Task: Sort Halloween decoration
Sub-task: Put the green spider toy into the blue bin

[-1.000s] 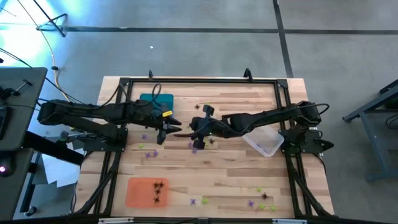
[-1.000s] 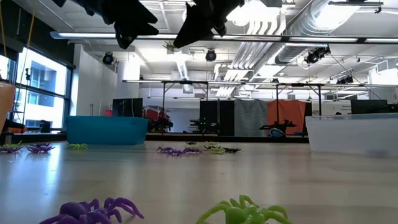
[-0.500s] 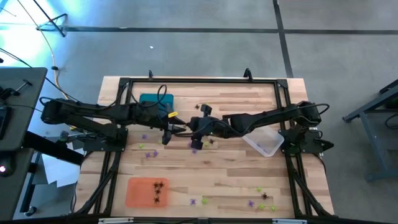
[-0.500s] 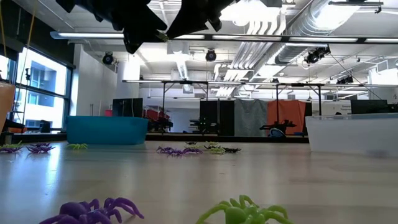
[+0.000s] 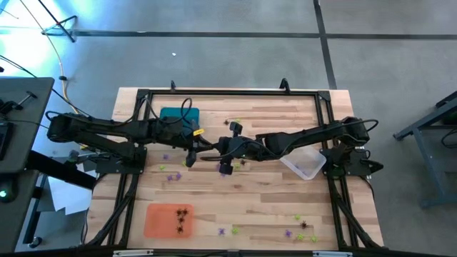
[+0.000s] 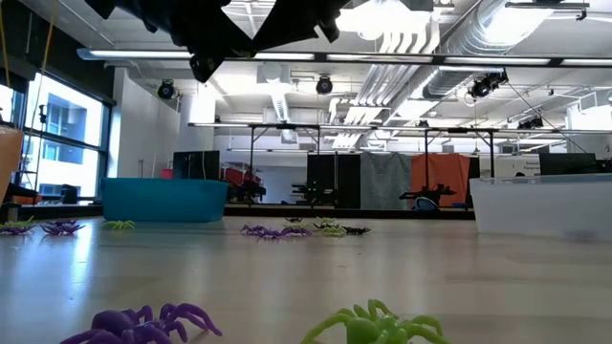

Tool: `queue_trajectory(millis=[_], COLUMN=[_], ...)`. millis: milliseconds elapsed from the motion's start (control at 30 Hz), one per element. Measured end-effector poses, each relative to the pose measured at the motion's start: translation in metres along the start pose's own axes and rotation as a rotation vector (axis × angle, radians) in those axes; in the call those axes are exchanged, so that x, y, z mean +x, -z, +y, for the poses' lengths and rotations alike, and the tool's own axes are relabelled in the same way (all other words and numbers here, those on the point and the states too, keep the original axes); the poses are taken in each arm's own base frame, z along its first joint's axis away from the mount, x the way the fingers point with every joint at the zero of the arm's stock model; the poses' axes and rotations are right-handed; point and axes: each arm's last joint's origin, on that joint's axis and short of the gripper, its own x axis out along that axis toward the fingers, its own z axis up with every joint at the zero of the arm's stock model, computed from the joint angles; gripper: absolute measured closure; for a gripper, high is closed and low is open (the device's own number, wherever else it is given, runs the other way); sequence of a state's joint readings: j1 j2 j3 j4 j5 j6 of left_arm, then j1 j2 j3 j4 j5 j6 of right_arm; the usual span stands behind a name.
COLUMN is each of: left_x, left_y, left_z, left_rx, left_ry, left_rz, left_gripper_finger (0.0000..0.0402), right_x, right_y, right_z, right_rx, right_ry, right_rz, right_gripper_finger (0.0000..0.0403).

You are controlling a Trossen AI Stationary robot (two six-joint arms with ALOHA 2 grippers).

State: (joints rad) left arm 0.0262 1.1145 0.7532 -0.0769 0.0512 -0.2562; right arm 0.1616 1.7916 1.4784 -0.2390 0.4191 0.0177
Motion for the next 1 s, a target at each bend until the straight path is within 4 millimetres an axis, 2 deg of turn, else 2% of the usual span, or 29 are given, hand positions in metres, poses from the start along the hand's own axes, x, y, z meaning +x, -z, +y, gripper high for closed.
queue_trajectory(millis=[267, 533, 667, 767, 1000], left_x=[0.000, 0.000, -0.004, -0.013, -0.043], left_y=[0.000, 0.000, -0.001, -0.007, -0.013], left_z=[0.000, 0.000, 0.001, 0.009, 0.053], left_rx=[-0.012, -0.048, -0.058, -0.061, -0.013], left_ry=[0.003, -0.002, -0.027, -0.083, -0.436], left_rz=[0.002, -0.002, -0.006, 0.012, 0.129], left_gripper_finger=[0.0398, 0.0400, 0.0401, 0.0401, 0.0401], right_x=[0.000, -0.005, -0.025, -0.048, -0.090], right_y=[0.000, 0.000, 0.000, 0.003, 0.024], right_z=[0.000, -0.006, -0.015, -0.026, -0.038], right_rx=[0.004, -0.004, -0.006, 0.059, 0.194], right_ry=[-0.003, 0.020, 0.065, 0.087, 0.130], right_rz=[-0.001, 0.022, 0.096, 0.178, 0.438], right_gripper_finger=[0.0392, 0.0312, 0.0280, 0.0273, 0.0277])
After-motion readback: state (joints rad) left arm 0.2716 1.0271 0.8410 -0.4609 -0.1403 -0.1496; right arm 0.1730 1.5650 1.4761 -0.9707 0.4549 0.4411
